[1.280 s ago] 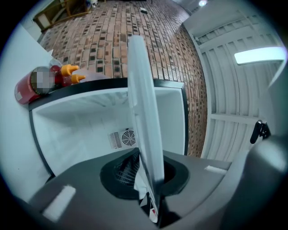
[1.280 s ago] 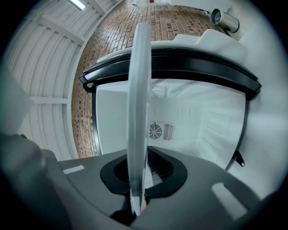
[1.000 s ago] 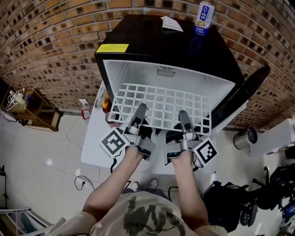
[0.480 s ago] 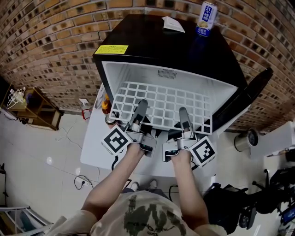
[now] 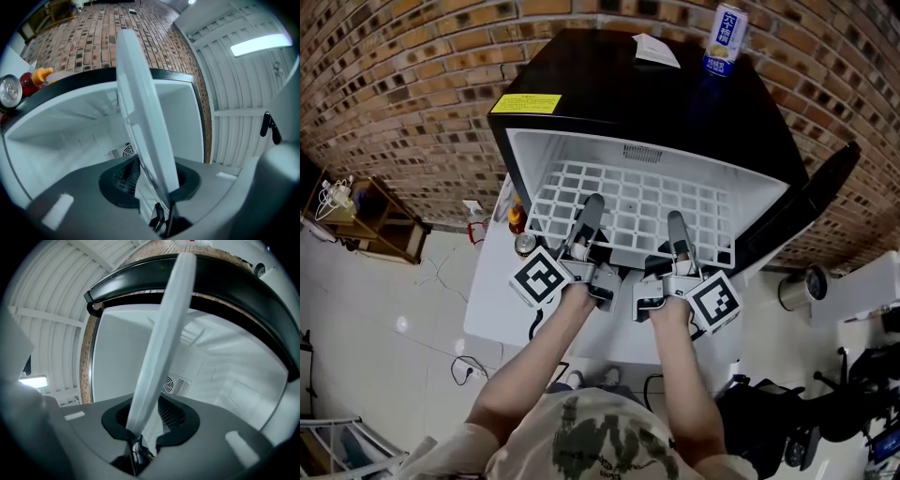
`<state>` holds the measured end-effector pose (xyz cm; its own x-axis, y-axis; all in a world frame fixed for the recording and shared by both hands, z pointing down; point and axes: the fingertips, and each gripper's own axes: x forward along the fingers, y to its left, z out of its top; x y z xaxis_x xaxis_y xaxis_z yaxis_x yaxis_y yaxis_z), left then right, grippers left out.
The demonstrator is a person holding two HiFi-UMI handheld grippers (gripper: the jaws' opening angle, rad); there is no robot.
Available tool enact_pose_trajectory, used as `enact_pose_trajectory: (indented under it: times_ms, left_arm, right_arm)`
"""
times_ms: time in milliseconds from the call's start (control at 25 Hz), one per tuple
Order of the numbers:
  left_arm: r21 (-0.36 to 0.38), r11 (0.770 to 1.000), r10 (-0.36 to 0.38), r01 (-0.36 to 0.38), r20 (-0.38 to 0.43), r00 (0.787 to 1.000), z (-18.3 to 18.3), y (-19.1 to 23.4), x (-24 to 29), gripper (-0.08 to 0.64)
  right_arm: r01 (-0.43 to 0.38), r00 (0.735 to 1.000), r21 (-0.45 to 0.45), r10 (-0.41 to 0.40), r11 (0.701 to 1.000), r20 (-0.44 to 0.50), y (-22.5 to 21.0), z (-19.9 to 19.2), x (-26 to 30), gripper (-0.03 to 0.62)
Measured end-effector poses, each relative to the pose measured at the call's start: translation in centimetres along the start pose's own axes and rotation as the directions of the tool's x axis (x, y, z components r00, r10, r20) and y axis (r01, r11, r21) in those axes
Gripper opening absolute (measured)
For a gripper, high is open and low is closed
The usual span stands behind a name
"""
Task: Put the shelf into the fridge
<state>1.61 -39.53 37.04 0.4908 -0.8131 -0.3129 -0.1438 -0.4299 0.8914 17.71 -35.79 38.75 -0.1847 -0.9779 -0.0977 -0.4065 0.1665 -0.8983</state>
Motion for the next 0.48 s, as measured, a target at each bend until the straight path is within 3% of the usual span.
enact_pose_trajectory:
  times_ms: [240, 480]
  left_arm:
    - [0.059, 0.998, 0.015, -0.014, -0.008, 1.000, 0.7, 0.6, 1.2, 0.092]
    - [0.061, 0.998, 0.008, -0.007, -0.003, 1.000, 1.0, 0.9, 2.4, 0.098]
  right_arm:
    - [-0.001, 1.000, 0.007, 0.001, 1.000, 0.004, -0.2, 0.4, 1.3, 0.086]
    - [-0.004, 1.000, 0.015, 0.004, 1.000, 0.012, -0.4, 0.8, 2.5, 0.091]
